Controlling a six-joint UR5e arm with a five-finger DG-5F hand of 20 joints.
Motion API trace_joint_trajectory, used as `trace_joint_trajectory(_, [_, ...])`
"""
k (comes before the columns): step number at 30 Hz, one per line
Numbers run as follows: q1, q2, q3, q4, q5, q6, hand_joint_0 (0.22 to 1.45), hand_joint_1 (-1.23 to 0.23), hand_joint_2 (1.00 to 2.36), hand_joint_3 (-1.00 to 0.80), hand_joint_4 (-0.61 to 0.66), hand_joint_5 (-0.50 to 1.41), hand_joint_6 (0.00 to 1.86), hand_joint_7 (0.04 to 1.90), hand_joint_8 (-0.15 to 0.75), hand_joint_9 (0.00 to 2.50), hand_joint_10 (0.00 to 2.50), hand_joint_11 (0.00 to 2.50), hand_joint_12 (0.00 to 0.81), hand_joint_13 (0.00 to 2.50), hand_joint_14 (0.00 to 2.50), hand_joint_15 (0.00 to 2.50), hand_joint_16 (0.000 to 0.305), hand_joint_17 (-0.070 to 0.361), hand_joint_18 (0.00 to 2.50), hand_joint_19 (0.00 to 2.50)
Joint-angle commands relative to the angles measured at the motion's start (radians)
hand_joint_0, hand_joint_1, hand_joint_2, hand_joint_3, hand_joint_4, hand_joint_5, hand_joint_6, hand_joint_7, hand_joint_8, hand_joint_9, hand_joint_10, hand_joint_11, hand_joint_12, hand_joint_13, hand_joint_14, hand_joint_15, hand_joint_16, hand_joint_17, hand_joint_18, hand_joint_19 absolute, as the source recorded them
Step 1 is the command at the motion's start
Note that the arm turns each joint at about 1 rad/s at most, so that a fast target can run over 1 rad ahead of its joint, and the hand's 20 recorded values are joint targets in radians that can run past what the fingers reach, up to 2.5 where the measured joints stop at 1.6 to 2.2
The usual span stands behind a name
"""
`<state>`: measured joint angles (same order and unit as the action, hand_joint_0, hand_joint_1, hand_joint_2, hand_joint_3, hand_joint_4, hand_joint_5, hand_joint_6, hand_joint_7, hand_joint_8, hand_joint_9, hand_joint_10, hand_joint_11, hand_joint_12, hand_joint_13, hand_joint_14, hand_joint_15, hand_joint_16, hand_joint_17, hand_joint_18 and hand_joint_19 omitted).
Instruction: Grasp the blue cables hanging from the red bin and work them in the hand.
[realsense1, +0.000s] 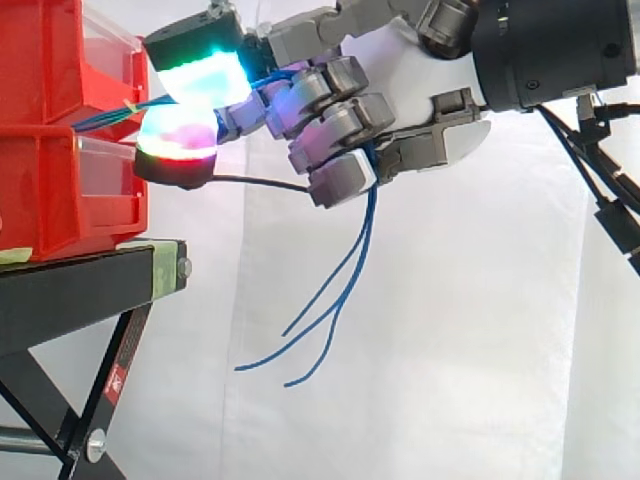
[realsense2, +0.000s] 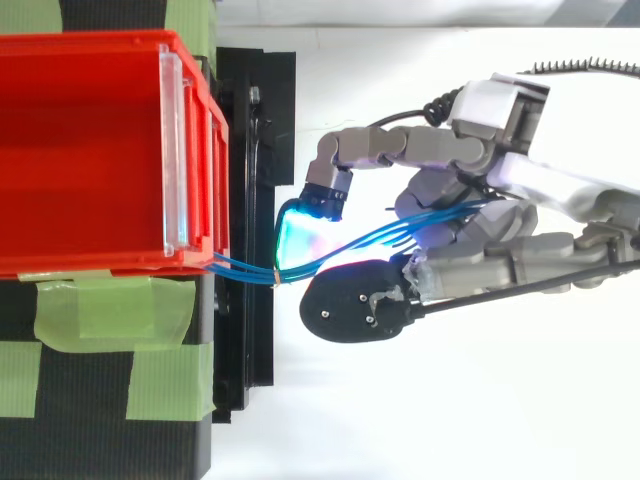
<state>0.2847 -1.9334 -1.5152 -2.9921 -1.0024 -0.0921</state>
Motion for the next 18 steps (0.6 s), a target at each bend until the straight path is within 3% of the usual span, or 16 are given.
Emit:
trace_joint_trajectory(1, [-0.004, -0.001, 0.003, 0.008, -0.004, -0.004, 0.96, -0.59, 1.00, 0.26, 0.30, 0.36, 0.18, 1.33, 0.277, 1.05, 2.50, 2.50, 0.411, 1.28, 2.50, 1.82, 0.041, 0.093, 1.34, 1.13])
trace_joint_trajectory(13, [-0.007, 0.001, 0.006, 0.045, -0.005, -0.061, 0.90, -0.57, 1.32, 0.21, 0.31, 0.34, 0.23, 1.31, 0.277, 1.05, 2.50, 2.50, 0.411, 1.28, 2.50, 1.82, 0.041, 0.093, 1.34, 1.13])
trace_joint_trajectory(15, [-0.007, 0.001, 0.006, 0.050, -0.005, -0.070, 0.95, -0.63, 1.00, 0.23, 0.33, 0.34, 0.25, 1.30, 0.277, 1.05, 2.50, 2.50, 0.411, 1.28, 2.50, 1.82, 0.041, 0.093, 1.34, 1.13])
trace_joint_trajectory(18, [-0.009, 0.001, 0.012, 0.053, -0.005, -0.084, 0.88, -0.61, 1.02, -0.20, 0.31, 0.31, 0.25, 1.32, 0.277, 1.05, 2.50, 2.50, 0.411, 1.28, 2.50, 1.82, 0.041, 0.093, 1.34, 1.13])
